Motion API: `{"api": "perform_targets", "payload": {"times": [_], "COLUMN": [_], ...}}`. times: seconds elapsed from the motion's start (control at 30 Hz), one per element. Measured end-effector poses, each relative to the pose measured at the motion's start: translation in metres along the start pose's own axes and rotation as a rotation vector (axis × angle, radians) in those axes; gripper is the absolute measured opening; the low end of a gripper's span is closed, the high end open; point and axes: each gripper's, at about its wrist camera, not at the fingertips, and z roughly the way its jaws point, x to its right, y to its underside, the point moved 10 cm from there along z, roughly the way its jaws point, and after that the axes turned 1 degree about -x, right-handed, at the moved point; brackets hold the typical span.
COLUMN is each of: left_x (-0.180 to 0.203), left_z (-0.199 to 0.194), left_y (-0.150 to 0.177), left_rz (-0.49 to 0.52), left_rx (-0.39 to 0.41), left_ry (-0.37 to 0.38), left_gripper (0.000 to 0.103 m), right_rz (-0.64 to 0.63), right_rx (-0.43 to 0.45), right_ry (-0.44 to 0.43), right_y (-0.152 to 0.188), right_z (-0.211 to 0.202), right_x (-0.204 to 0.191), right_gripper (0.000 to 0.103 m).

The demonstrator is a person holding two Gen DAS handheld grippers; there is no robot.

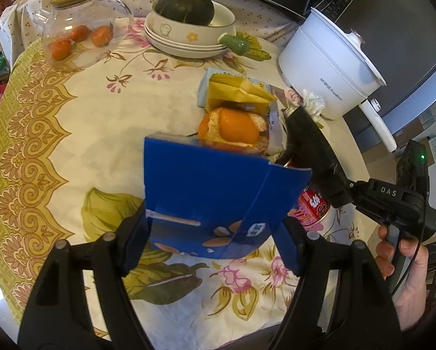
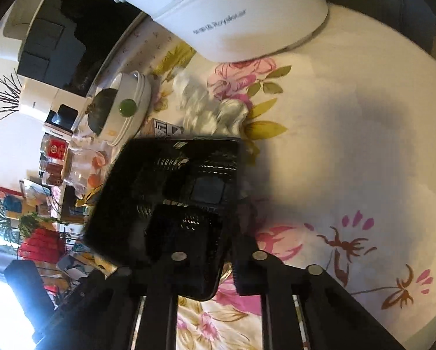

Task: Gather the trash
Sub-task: 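Grasp the blue box with the left tool while the right tool grasps the black tray, then carry the blue box and black tray with both tools toward the white bin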

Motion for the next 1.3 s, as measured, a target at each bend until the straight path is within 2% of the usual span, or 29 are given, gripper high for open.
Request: {"api": "perform_targets", "payload": {"times": [0.17, 0.27, 0.5, 0.77, 0.93, 1.0, 1.03, 1.07, 1.1, 1.17, 1.3], "left_x": [0.003, 0.007, 0.016, 0.026, 0.026, 0.027, 0.027, 0.028, 0.029, 0.030, 0.031], "left_z": [-0.003, -0.005, -0.008, -0.011, -0.009, -0.008, -0.008, -0.008, -0.008, -0.007, -0.006], "left_y": [0.001, 0.002, 0.006, 0.012, 0.012, 0.012, 0.012, 0.012, 0.013, 0.013, 0.014], "left_rz": [0.005, 0.016, 0.034, 0.060, 0.060, 0.057, 0.056, 0.056, 0.058, 0.062, 0.066], "left_rx": [0.004, 0.006, 0.006, 0.002, -0.004, -0.005, -0.006, -0.007, -0.007, -0.007, -0.013], "left_ry": [0.008, 0.012, 0.020, 0.033, 0.029, 0.029, 0.030, 0.030, 0.030, 0.029, 0.026], "left_gripper": [0.076, 0.076, 0.076, 0.076, 0.076, 0.076, 0.076, 0.076, 0.076, 0.076, 0.076], "right_rz": [-0.093, -0.131, -0.202, -0.205, -0.131, -0.095, -0.074, -0.064, -0.058, -0.072, -0.070], "right_rx": [0.062, 0.088, 0.080, 0.042, 0.041, 0.031, 0.020, 0.016, 0.022, 0.033, 0.014], "right_ry": [0.104, 0.124, 0.226, 0.325, 0.342, 0.327, 0.322, 0.321, 0.312, 0.288, 0.336], "right_y": [-0.002, 0.000, 0.014, 0.023, 0.027, 0.030, 0.032, 0.034, 0.035, 0.036, 0.041], "right_z": [-0.026, -0.045, -0.063, -0.081, -0.094, -0.094, -0.092, -0.091, -0.091, -0.089, -0.073], "right_x": [0.004, 0.007, 0.023, 0.070, 0.101, 0.104, 0.105, 0.104, 0.102, 0.091, 0.089], "right_gripper": [0.008, 0.008, 0.008, 0.007, 0.008, 0.017, 0.038, 0.077, 0.090, 0.091, 0.087]}}
